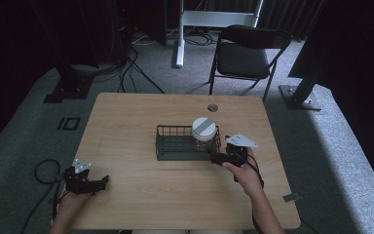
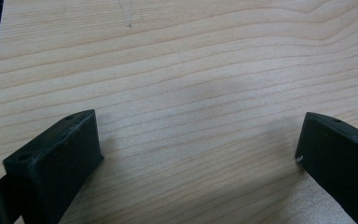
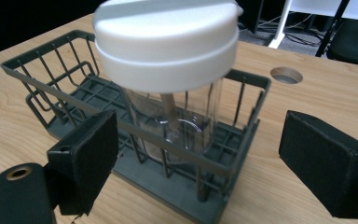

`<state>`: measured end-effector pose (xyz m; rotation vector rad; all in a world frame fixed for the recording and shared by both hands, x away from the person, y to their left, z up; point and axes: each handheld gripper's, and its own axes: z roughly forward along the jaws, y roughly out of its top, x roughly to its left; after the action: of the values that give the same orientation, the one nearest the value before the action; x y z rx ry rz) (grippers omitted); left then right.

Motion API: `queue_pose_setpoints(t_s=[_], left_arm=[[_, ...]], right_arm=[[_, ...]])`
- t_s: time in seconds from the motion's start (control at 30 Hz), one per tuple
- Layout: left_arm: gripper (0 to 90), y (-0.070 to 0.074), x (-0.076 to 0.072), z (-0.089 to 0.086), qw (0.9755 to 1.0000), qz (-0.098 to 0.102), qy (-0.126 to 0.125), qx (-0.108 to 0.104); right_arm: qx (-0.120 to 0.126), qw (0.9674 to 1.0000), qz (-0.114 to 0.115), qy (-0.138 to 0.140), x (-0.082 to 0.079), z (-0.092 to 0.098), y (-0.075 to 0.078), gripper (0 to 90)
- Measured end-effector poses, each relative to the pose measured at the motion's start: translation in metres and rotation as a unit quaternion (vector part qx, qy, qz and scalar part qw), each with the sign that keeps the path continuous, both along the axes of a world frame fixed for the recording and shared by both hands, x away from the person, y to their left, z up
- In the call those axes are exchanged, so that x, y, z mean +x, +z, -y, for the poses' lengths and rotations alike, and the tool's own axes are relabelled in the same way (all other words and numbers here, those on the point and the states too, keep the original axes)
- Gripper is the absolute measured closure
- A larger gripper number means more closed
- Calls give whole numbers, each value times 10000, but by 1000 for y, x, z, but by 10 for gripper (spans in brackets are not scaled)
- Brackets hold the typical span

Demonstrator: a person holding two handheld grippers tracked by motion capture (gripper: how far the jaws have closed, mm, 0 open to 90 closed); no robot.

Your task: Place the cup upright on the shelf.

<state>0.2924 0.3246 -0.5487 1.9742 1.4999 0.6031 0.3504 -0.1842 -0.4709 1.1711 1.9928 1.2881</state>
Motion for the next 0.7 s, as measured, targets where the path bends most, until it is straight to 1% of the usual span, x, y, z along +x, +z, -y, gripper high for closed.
queue_pose_setpoints(t_s=[0.2,0.23,0.4,0.43,0.5,0.7], left_arm=[[1,0,0,0,10000,0,0,0],[1,0,0,0,10000,0,-1,1],[1,0,0,0,10000,0,-3,1],[1,0,0,0,10000,0,-1,2],[1,0,0,0,10000,1,-2,1],[1,0,0,0,10000,0,-2,1]], right_arm=[[28,10000,-12,-45,-6,9,-6,121],[34,10000,-29,-59,-7,10,-7,133],[31,10000,-44,-67,-9,14,-10,130],[-23,10000,-65,-73,-10,16,-13,129],[11,9999,-105,-93,-11,19,-16,129],[-70,9997,-182,-174,-13,27,-24,126]])
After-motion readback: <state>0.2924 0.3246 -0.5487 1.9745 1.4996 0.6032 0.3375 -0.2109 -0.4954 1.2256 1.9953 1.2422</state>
